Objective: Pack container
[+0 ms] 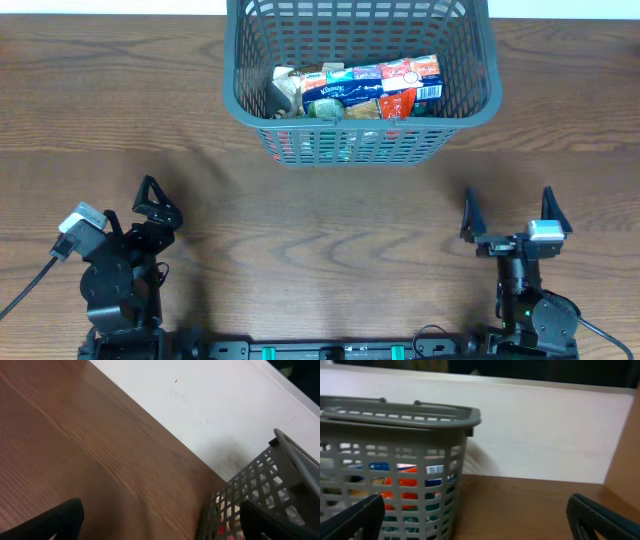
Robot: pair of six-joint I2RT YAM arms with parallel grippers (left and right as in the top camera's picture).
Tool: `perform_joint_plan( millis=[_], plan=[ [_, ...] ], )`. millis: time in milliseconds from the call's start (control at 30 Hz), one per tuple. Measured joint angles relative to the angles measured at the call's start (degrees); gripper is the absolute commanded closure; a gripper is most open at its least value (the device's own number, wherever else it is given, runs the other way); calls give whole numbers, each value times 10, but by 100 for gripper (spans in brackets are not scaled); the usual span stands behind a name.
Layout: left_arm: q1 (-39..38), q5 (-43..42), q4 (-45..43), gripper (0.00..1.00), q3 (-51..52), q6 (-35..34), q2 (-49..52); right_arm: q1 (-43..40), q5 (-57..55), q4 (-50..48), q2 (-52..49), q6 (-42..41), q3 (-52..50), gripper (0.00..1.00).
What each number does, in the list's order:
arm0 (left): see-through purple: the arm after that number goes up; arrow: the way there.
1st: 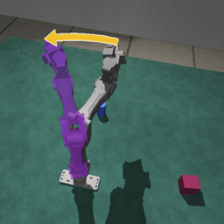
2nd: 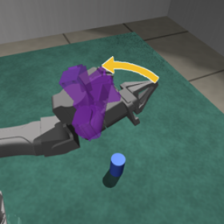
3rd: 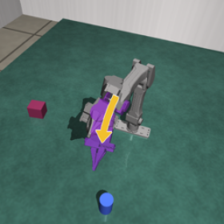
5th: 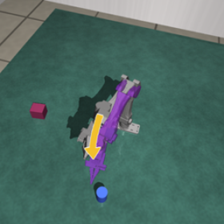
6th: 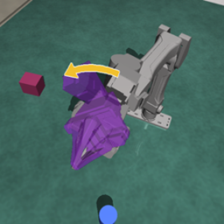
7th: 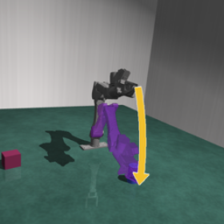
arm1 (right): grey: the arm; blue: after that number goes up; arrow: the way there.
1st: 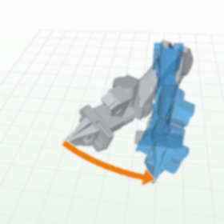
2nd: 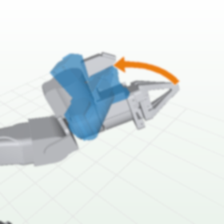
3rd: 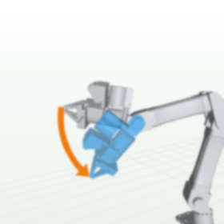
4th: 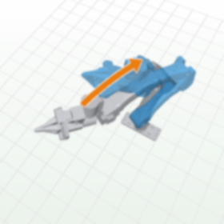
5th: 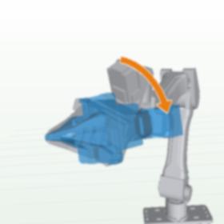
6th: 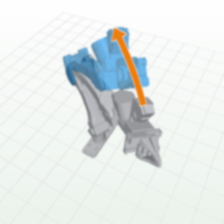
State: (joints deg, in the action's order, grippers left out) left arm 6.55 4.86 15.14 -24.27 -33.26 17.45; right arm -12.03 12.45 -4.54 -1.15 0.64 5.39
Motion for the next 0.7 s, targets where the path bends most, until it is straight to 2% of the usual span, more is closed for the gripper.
perform_joint_plan(
  millis=[267,700],
  plan=[
    [0,0,0,1,0,0,0,3,-26,-55,5,-28,-40,1],
    [0,0,0,1,0,0,0,24,-44,-35,5,-37,-50,1]
  ],
)
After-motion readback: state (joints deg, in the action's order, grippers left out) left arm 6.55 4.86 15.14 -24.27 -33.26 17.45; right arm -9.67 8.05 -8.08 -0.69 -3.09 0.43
